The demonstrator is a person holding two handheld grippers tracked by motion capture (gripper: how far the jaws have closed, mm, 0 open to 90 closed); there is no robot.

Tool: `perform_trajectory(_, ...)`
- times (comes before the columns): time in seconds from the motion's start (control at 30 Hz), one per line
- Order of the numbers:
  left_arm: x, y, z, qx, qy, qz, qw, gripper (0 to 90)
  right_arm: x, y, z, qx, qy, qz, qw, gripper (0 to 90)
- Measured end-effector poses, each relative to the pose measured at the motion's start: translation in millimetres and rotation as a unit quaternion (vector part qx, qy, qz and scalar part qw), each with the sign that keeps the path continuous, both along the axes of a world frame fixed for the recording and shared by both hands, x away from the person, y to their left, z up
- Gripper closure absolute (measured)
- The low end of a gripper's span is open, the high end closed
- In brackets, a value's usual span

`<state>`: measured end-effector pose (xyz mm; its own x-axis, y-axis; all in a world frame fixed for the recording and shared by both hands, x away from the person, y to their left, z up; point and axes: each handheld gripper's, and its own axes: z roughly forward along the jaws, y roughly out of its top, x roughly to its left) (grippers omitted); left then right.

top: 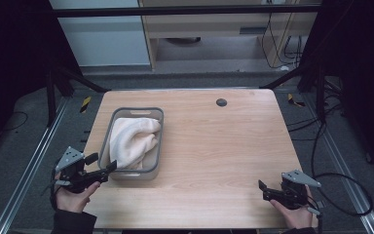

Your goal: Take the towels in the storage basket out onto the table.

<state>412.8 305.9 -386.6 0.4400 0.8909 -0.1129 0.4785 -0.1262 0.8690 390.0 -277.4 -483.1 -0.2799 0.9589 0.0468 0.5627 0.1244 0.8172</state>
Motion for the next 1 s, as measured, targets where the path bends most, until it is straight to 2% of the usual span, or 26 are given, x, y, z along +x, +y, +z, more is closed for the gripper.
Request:
perform_trajectory(0.2, 8.7, -0.1, 10.3, 0.000, 0.003, -0.005, 1.0000, 22.6, 0.3, -0.4, 0.2, 0.002, -0.002, -0.001, 1.0000, 12.2)
perform_trajectory(0.73, 30.4, -5.6, 32.6, 0.024, 0.019, -0.011, 0.9995, 23.8, 0.6, -0.6, 1.1, 0.005, -0.002, -0.006, 1.0000, 14.0)
perform_trajectory(1.0, 43.9, -11.0, 36.5, 0.043, 0.040, -0.014, 0.9982, 23.9, 1.7, -0.2, -0.1, 0.000, 0.001, -0.001, 1.0000, 14.0)
